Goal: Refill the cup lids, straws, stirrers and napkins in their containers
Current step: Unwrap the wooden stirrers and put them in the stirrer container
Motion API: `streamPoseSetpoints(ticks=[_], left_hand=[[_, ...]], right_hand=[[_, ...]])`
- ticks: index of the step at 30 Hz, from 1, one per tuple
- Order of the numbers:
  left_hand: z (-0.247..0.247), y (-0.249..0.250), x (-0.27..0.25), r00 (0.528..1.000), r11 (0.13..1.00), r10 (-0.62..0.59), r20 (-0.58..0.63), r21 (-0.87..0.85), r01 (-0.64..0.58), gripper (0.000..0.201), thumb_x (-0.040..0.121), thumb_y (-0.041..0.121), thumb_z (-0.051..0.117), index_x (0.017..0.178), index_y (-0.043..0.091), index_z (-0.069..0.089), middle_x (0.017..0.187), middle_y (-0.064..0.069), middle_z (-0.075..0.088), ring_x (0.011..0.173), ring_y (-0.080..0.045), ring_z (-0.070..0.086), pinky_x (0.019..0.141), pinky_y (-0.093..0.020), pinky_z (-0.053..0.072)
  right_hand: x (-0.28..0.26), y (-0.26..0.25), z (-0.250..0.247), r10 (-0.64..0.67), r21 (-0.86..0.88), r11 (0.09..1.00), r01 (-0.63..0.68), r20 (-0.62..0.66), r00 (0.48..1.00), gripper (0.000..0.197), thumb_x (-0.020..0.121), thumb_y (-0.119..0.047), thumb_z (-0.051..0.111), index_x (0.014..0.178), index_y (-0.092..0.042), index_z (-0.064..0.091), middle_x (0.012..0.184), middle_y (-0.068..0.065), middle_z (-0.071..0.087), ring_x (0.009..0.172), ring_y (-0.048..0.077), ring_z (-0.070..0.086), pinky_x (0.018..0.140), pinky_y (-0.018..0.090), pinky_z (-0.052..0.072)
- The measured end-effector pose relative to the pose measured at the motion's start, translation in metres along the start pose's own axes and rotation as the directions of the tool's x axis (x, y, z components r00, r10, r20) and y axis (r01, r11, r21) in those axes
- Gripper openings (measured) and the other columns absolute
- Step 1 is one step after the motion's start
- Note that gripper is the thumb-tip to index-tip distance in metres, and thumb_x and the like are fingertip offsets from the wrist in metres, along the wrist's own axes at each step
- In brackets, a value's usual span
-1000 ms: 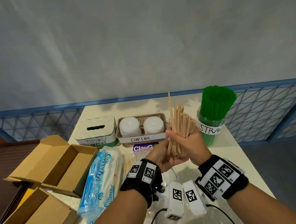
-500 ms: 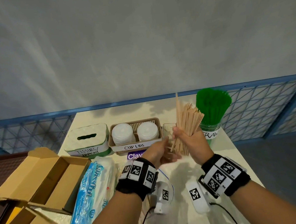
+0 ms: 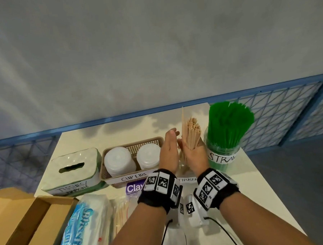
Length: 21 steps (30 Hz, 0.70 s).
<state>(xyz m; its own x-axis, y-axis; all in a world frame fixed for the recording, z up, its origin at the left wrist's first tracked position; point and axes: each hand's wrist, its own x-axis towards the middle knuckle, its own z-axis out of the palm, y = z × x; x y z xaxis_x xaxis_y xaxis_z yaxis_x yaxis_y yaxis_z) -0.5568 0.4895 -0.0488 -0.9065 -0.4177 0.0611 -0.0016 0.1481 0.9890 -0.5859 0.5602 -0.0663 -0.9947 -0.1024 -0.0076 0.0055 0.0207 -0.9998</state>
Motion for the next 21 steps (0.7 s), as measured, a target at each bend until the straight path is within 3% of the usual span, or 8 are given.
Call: streamPoseSetpoints(ticks=[3, 6, 8, 11, 14, 16, 19, 21], left_hand=[[0.0, -0.004, 0.003, 0.993, 0.999, -0.002, 0.117, -0.033, 0.006, 0.056, 0.092, 0.059, 0.021, 0.13, 0.023, 0.042, 0.123, 0.001, 0.056, 0.114, -0.011, 0.054, 0.102, -0.03, 0.042], [-0.003, 0.002, 0.004, 0.971, 0.999, -0.031, 0.239, 0.022, 0.027, 0.049, 0.091, 0.045, 0.048, 0.133, 0.022, 0.036, 0.109, 0.013, 0.057, 0.103, -0.006, 0.056, 0.094, -0.024, 0.045], [-0.006, 0.003, 0.007, 0.948, 0.986, -0.037, 0.317, 0.164, -0.016, 0.062, 0.078, 0.036, 0.07, 0.129, 0.02, 0.038, 0.108, 0.012, 0.056, 0.103, -0.009, 0.056, 0.094, -0.027, 0.046], [-0.009, -0.007, 0.009, 0.941, 0.93, -0.036, 0.337, 0.355, -0.091, 0.061, 0.07, 0.032, 0.079, 0.115, 0.016, 0.042, 0.109, 0.005, 0.057, 0.102, -0.012, 0.057, 0.089, -0.025, 0.047], [-0.007, -0.018, 0.01, 0.967, 0.915, -0.016, 0.254, 0.394, -0.088, 0.052, 0.074, 0.029, 0.076, 0.112, 0.01, 0.045, 0.109, -0.001, 0.06, 0.101, -0.016, 0.058, 0.086, -0.025, 0.047], [-0.005, -0.022, 0.009, 0.976, 0.911, -0.012, 0.217, 0.404, -0.079, 0.046, 0.077, 0.028, 0.073, 0.109, 0.01, 0.045, 0.106, -0.003, 0.061, 0.098, -0.017, 0.059, 0.085, -0.028, 0.049], [-0.001, -0.025, 0.007, 0.985, 0.916, -0.007, 0.175, 0.397, -0.064, 0.041, 0.079, 0.026, 0.071, 0.107, 0.009, 0.046, 0.102, -0.005, 0.062, 0.095, -0.02, 0.06, 0.085, -0.032, 0.05], [-0.001, -0.025, 0.006, 0.99, 0.934, 0.016, 0.137, 0.351, -0.064, 0.045, 0.078, 0.021, 0.072, 0.111, 0.01, 0.045, 0.1, -0.001, 0.061, 0.093, -0.016, 0.06, 0.084, -0.025, 0.049]], right_hand=[[-0.003, 0.009, 0.004, 0.132, 0.144, 0.981, -0.13, -0.004, 0.991, 0.022, 0.093, -0.007, 0.05, 0.113, -0.001, 0.058, 0.089, 0.007, 0.063, 0.078, 0.015, 0.065, 0.075, 0.03, 0.056], [-0.007, 0.019, 0.004, 0.317, 0.309, 0.905, -0.294, -0.026, 0.948, 0.029, 0.096, -0.008, 0.044, 0.123, 0.0, 0.051, 0.112, 0.017, 0.059, 0.103, 0.028, 0.059, 0.084, 0.032, 0.047], [-0.007, 0.029, 0.003, 0.402, 0.362, 0.859, -0.362, -0.04, 0.915, 0.033, 0.096, -0.008, 0.043, 0.127, 0.003, 0.047, 0.125, 0.021, 0.052, 0.117, 0.037, 0.05, 0.086, 0.03, 0.039], [-0.002, 0.036, 0.011, 0.426, 0.35, 0.845, -0.406, 0.021, 0.905, 0.026, 0.101, -0.01, 0.031, 0.109, 0.0, 0.053, 0.106, 0.016, 0.055, 0.096, 0.027, 0.055, 0.073, 0.024, 0.047], [0.006, 0.038, 0.013, 0.459, 0.325, 0.827, -0.458, 0.078, 0.885, 0.028, 0.101, -0.011, 0.03, 0.107, 0.002, 0.054, 0.098, 0.017, 0.058, 0.086, 0.025, 0.06, 0.057, 0.017, 0.05], [0.006, 0.038, 0.014, 0.461, 0.317, 0.819, -0.479, 0.136, 0.877, 0.033, 0.101, -0.012, 0.027, 0.089, -0.004, 0.057, 0.078, 0.01, 0.057, 0.064, 0.018, 0.062, 0.049, 0.019, 0.052], [0.01, 0.039, 0.016, 0.464, 0.236, 0.844, -0.482, 0.128, 0.876, 0.035, 0.099, -0.012, 0.031, 0.075, -0.009, 0.056, 0.067, 0.006, 0.055, 0.062, 0.02, 0.055, 0.058, 0.029, 0.051], [0.009, 0.041, 0.015, 0.442, 0.13, 0.882, -0.454, 0.111, 0.89, 0.033, 0.098, -0.009, 0.035, 0.072, -0.009, 0.056, 0.068, 0.006, 0.055, 0.068, 0.024, 0.055, 0.071, 0.038, 0.051]])
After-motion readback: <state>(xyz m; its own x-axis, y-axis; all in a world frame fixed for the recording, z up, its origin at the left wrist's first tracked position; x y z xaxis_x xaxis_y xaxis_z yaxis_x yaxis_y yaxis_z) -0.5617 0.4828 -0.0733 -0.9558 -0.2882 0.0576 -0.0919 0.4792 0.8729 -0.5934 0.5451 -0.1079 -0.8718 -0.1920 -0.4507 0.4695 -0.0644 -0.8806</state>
